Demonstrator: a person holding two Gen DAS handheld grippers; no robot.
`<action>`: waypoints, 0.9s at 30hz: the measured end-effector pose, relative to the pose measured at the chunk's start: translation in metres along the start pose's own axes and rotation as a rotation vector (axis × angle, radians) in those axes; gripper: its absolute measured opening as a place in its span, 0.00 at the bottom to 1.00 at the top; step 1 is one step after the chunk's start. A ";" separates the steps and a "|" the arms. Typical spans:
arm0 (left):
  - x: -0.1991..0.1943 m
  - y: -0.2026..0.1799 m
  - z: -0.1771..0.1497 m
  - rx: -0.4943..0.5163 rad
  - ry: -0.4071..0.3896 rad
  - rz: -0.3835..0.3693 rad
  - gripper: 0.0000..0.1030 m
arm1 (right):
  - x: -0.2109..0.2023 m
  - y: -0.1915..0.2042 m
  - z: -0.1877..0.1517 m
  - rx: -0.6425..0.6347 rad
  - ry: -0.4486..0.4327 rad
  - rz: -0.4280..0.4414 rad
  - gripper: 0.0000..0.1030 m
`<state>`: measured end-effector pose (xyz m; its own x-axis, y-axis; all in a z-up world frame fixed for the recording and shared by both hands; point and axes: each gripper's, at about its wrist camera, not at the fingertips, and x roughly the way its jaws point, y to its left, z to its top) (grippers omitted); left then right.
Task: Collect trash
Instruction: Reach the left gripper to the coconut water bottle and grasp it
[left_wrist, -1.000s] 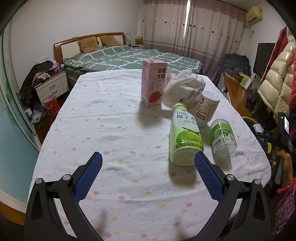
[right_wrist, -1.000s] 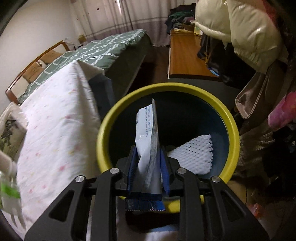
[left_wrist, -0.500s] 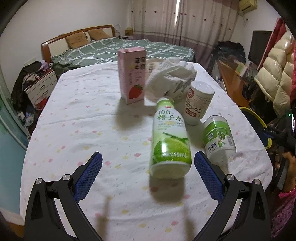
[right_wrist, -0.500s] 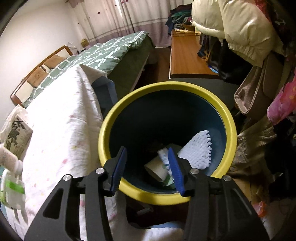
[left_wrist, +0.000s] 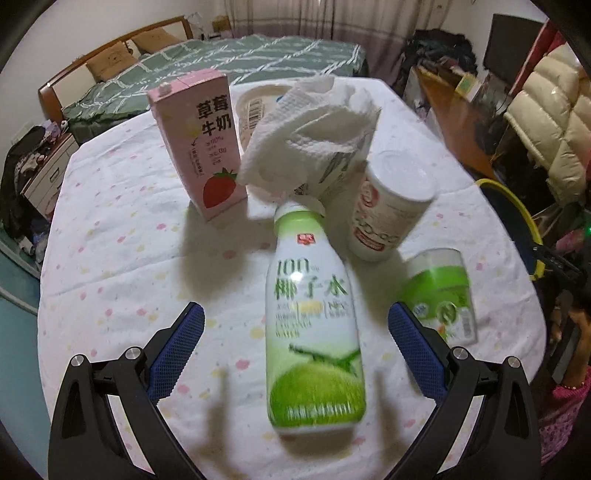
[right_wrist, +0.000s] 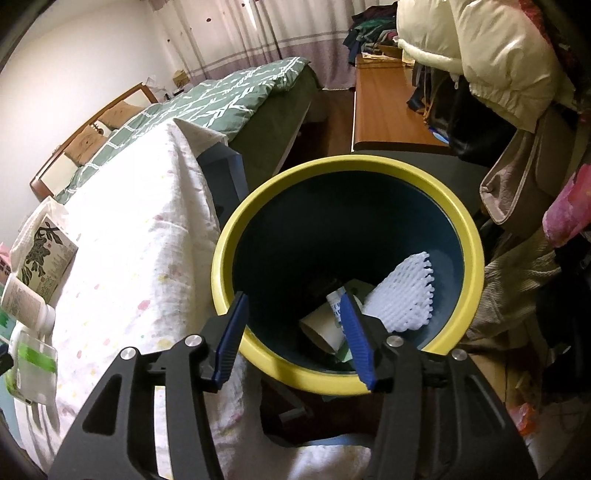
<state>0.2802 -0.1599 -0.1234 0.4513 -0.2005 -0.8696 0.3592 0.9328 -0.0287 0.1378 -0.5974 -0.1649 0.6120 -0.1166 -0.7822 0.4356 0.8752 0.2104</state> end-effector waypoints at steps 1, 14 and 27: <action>0.006 0.000 0.004 0.001 0.021 0.001 0.95 | 0.000 0.001 0.000 -0.002 0.001 0.002 0.48; 0.042 0.004 0.018 0.008 0.153 -0.013 0.72 | 0.004 0.005 0.006 -0.040 0.017 0.002 0.49; 0.046 0.000 0.018 0.028 0.172 -0.048 0.50 | 0.007 0.008 0.004 -0.051 0.033 0.019 0.49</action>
<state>0.3159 -0.1745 -0.1543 0.2876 -0.1881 -0.9391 0.4010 0.9141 -0.0603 0.1484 -0.5929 -0.1667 0.5975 -0.0855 -0.7973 0.3894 0.9001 0.1954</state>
